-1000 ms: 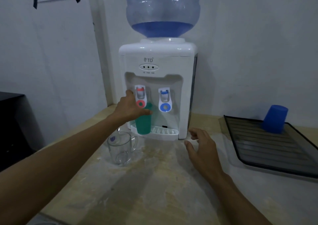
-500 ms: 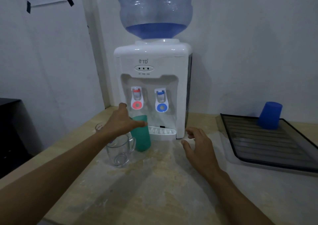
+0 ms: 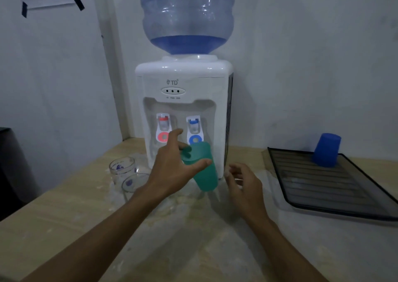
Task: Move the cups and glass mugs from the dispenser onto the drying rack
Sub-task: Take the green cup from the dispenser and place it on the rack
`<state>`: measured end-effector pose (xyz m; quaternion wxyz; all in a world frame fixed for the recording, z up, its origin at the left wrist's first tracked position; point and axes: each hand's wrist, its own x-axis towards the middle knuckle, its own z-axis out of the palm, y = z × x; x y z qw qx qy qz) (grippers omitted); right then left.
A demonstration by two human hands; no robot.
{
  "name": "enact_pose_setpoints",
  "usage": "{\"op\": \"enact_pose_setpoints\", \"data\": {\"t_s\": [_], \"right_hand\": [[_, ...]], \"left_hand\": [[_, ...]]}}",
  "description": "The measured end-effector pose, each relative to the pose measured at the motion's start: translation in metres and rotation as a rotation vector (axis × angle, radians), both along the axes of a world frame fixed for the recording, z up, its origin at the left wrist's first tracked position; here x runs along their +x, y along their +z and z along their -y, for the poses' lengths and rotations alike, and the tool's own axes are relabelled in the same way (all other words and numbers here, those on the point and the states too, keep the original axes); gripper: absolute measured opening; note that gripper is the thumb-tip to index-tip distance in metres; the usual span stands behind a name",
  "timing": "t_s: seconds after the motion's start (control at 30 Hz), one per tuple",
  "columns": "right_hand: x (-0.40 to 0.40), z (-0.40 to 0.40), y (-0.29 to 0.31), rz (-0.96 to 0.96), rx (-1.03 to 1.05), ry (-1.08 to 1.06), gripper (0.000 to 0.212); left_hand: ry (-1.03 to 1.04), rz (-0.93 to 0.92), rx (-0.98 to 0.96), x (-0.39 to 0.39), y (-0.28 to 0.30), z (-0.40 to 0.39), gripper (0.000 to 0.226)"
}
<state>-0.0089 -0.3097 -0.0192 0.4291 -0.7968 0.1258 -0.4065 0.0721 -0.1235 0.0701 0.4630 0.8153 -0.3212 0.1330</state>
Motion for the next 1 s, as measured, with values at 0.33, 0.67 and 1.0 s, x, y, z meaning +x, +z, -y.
{"op": "enact_pose_setpoints", "data": {"t_s": [0.33, 0.67, 1.0], "right_hand": [[-0.011, 0.010, 0.021, 0.201, 0.402, 0.297, 0.046], [-0.030, 0.039, 0.042, 0.151, 0.516, 0.488, 0.059], [-0.046, 0.077, 0.048, 0.349, 0.810, 0.516, 0.085]], "left_hand": [[-0.128, -0.002, -0.316, -0.017, -0.015, 0.053, 0.098], [-0.251, -0.207, -0.511, -0.023, 0.009, 0.088, 0.095], [-0.398, -0.374, -0.465, -0.028, -0.028, 0.117, 0.069]]}}
